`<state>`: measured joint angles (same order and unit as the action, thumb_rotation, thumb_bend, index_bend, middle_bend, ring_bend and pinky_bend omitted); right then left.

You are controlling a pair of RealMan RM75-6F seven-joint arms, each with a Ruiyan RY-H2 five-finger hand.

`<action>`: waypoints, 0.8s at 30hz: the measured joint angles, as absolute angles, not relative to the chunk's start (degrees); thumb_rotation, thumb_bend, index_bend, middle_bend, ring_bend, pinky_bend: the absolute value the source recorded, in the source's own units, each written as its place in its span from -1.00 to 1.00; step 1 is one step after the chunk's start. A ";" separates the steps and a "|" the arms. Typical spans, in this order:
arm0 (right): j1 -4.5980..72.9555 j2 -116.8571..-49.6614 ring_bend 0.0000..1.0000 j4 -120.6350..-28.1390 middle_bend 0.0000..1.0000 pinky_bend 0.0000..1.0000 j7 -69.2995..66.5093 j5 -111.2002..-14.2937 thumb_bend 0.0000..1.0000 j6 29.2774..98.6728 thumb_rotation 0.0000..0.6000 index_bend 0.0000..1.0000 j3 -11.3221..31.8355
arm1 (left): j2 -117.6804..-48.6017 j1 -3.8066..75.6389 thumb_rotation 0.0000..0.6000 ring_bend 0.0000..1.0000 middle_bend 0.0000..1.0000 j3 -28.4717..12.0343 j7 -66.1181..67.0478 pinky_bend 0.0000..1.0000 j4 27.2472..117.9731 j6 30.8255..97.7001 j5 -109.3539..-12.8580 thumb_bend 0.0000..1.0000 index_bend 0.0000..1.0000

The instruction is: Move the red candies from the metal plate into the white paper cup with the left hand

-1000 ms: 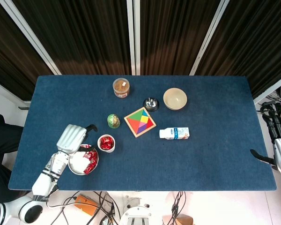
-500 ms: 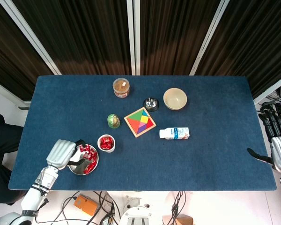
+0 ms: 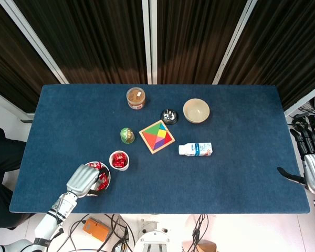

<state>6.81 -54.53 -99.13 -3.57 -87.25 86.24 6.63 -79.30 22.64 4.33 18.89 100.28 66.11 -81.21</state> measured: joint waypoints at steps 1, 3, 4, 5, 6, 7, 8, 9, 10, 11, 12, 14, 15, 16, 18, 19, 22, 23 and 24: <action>6.80 -54.52 -1.00 -99.14 -0.94 -0.82 -3.56 -87.21 -0.53 86.25 1.00 -1.00 6.63 | -79.76 22.58 1.00 0.89 0.88 4.34 19.40 0.89 100.10 65.97 -80.99 -0.77 -0.12; 6.77 -54.51 -1.00 -99.15 -0.94 -0.82 -3.53 -87.21 -0.53 86.29 1.00 -1.00 6.62 | -80.29 22.44 1.00 0.89 0.88 4.42 20.05 0.89 99.88 65.79 -80.74 -0.78 -0.12; 6.77 -54.51 -1.00 -99.17 -0.94 -0.82 -3.52 -87.25 -0.53 86.29 1.00 -1.00 6.60 | -80.51 22.36 1.00 0.89 0.88 4.48 20.44 0.89 99.74 65.71 -80.62 -0.78 -0.12; 6.78 -54.52 -1.00 -99.18 -0.94 -0.82 -3.51 -87.30 -0.53 86.27 1.00 -1.00 6.57 | -80.65 22.30 1.00 0.89 0.88 4.50 20.74 0.89 99.61 65.67 -80.51 -0.78 -0.12; 6.79 -54.54 -1.00 -99.17 -0.94 -0.82 -3.51 -87.31 -0.53 86.27 1.00 -1.00 6.56 | -80.77 22.24 1.00 0.89 0.88 4.50 21.07 0.89 99.46 65.66 -80.39 -0.78 -0.12; 6.80 -54.57 -1.00 -99.17 -0.94 -0.82 -3.50 -87.31 -0.53 86.23 1.00 -1.00 6.55 | -80.94 22.16 1.00 0.89 0.88 4.49 21.58 0.89 99.22 65.66 -80.19 -0.78 -0.12; 6.81 -54.60 -1.00 -99.16 -0.94 -0.82 -3.48 -87.30 -0.53 86.20 1.00 -1.00 6.54 | -81.08 22.08 1.00 0.89 0.88 4.48 21.99 0.89 99.01 65.67 -79.98 -0.78 -0.12; 6.82 -54.62 -1.00 -99.16 -0.94 -0.82 -3.47 -87.28 -0.53 86.15 1.00 -1.00 6.52 | -81.21 21.99 1.00 0.89 0.88 4.45 22.39 0.89 98.80 65.68 -79.72 -0.78 -0.12; 6.83 -54.63 -1.00 -99.17 -0.94 -0.82 -3.46 -87.28 -0.53 86.14 1.00 -1.00 6.51 | -81.34 21.88 1.00 0.89 0.88 4.42 22.91 0.89 98.57 65.67 -79.36 -0.78 -0.12; 6.83 -54.64 -1.00 -99.20 -0.94 -0.82 -3.42 -87.30 -0.53 86.15 1.00 -1.00 6.51 | -81.41 21.80 1.00 0.89 0.88 4.39 23.26 0.89 98.43 65.67 -79.07 -0.78 -0.12; 6.83 -54.64 -1.00 -99.23 -0.94 -0.82 -3.40 -87.32 -0.53 86.19 1.00 -1.00 6.51 | -81.48 21.71 1.00 0.89 0.88 4.36 23.50 0.89 98.32 65.66 -78.77 -0.78 -0.12; 6.84 -54.64 -1.00 -99.29 -0.94 -0.82 -3.32 -87.34 -0.53 86.20 1.00 -1.00 6.51 | -81.56 21.56 1.00 0.89 0.88 4.29 23.91 0.89 98.11 65.57 -78.17 -0.78 -0.12; 6.84 -54.64 -1.00 -99.33 -0.94 -0.82 -3.28 -87.37 -0.53 86.20 1.00 -1.00 6.51 | -81.59 21.50 1.00 0.89 0.88 4.25 24.17 0.89 97.98 65.53 -77.88 -0.78 -0.12; 6.86 -54.64 -1.00 -99.38 -0.94 -0.82 -3.23 -87.38 -0.53 86.19 1.00 -1.00 6.51 | -81.64 21.40 1.00 0.89 0.88 4.19 24.54 0.89 97.77 65.51 -77.50 -0.78 -0.12; 6.91 -54.62 -1.00 -99.48 -0.94 -0.82 -3.11 -87.42 -0.53 86.13 1.00 -1.00 6.50 | -81.71 21.24 1.00 0.89 0.88 4.11 25.13 0.89 97.48 65.59 -77.07 -0.78 -0.11; 6.93 -54.61 -1.00 -99.53 -0.94 -0.82 -3.06 -87.44 -0.53 86.11 1.00 -1.00 6.50 | -81.75 21.12 1.00 0.89 0.88 4.05 25.61 0.89 97.30 65.74 -76.85 -0.78 -0.10; 6.96 -54.59 -1.00 -99.66 -0.94 -0.82 -2.92 -87.42 -0.53 86.10 1.00 -1.00 6.52 | -81.68 20.66 1.00 0.89 0.88 3.96 26.12 0.89 97.15 66.06 -76.08 -0.77 -0.09; 6.98 -54.60 -1.00 -99.71 -0.94 -0.82 -2.85 -87.42 -0.53 86.06 1.00 -1.00 6.52 | -81.59 20.59 1.00 0.89 0.88 3.96 26.13 0.89 97.12 66.10 -76.01 -0.77 -0.09; 7.01 -54.61 -1.00 -99.72 -0.94 -0.82 -2.81 -87.39 -0.53 85.99 1.00 -1.00 6.52 | -81.48 20.51 1.00 0.89 0.88 3.97 26.19 0.89 97.09 66.14 -75.95 -0.77 -0.09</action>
